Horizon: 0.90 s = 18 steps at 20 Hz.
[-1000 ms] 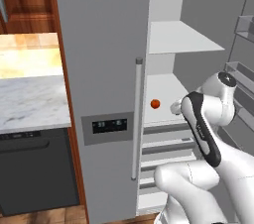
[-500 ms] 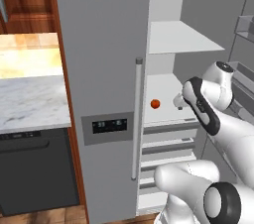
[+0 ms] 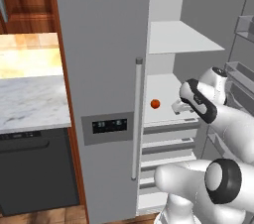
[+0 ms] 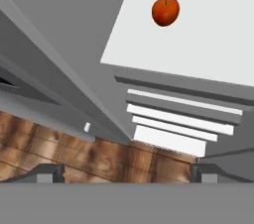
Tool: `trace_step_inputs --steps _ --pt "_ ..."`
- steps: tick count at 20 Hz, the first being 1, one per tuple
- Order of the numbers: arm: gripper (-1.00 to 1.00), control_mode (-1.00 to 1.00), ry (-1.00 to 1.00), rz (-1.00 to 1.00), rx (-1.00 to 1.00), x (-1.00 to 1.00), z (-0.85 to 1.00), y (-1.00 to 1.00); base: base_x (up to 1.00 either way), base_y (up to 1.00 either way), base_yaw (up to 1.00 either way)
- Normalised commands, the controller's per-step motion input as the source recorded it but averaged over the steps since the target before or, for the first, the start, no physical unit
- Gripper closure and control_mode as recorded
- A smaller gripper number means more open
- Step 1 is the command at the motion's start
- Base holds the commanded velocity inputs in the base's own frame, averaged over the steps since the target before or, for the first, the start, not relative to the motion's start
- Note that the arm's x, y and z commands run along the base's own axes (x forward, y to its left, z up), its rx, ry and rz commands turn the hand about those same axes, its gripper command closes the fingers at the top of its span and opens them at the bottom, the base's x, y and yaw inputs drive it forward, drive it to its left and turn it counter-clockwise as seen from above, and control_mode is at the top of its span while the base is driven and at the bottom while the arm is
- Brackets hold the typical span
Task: Retrieve the peach and apple from the fridge and place them into the bowl on the dining table.
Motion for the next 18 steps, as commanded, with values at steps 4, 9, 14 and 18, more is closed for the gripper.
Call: trace_step_inputs --steps 4,9,14,18 --pt "-1.0 -1.0 -0.06 0.15 0.0 0.12 -0.2 0.0 0.0 0.0 0.0" --pt "-1.0 -1.0 -0.13 0.11 0.0 0.15 -0.14 0.01 0.0 0.0 0.0" --pt "-1.0 -1.0 -0.16 0.07 -0.03 0.18 -0.17 0.11 0.0 0.0 0.0" --pt "-1.0 -1.0 -0.07 0.05 -0.03 0.22 -0.14 0.15 0.0 0.0 0.0"
